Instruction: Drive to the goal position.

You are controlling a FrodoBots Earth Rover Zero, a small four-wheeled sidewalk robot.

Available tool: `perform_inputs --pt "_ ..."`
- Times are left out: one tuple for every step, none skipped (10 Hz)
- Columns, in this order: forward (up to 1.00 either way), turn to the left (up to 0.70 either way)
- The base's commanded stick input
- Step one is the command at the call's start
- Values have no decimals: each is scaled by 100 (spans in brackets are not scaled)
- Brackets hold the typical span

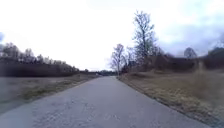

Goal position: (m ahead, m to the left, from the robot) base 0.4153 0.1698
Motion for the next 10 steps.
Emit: perform_inputs --pt "38 0" --pt "38 0" --pt "38 0" --pt "38 0" --pt "38 0" --pt "38 0" --pt "38 0" --pt "38 0" --pt "38 0" --pt "38 0"
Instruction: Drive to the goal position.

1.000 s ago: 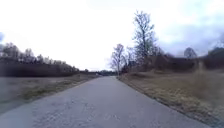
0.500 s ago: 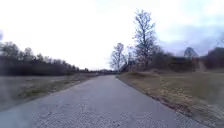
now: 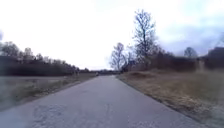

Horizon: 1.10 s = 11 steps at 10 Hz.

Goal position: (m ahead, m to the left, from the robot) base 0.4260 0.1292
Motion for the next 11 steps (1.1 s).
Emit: perform_inputs --pt "38 0" --pt "38 0" --pt "38 0" --pt "38 0" --pt "38 0" --pt "38 0" --pt "38 0" --pt "38 0" --pt "38 0" --pt "38 0" --pt "38 0"
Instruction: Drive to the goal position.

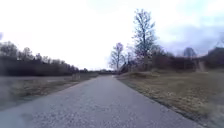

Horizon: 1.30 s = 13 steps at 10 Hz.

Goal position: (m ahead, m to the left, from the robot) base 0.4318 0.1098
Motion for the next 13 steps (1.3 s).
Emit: perform_inputs --pt "38 0" --pt "38 0" --pt "38 0" --pt "38 0" --pt "38 0" --pt "38 0" --pt "38 0" --pt "38 0" --pt "38 0" --pt "38 0" --pt "38 0" --pt "38 0" --pt "38 0"
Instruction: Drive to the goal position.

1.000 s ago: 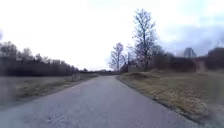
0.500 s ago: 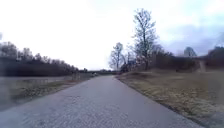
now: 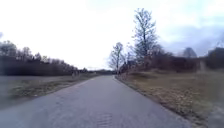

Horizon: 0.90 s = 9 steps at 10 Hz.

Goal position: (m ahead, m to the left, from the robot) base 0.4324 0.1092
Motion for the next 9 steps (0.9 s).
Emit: perform_inputs --pt "38 0" --pt "38 0" --pt "38 0" --pt "38 0" --pt "38 0" --pt "38 0" --pt "38 0" --pt "38 0" --pt "38 0"
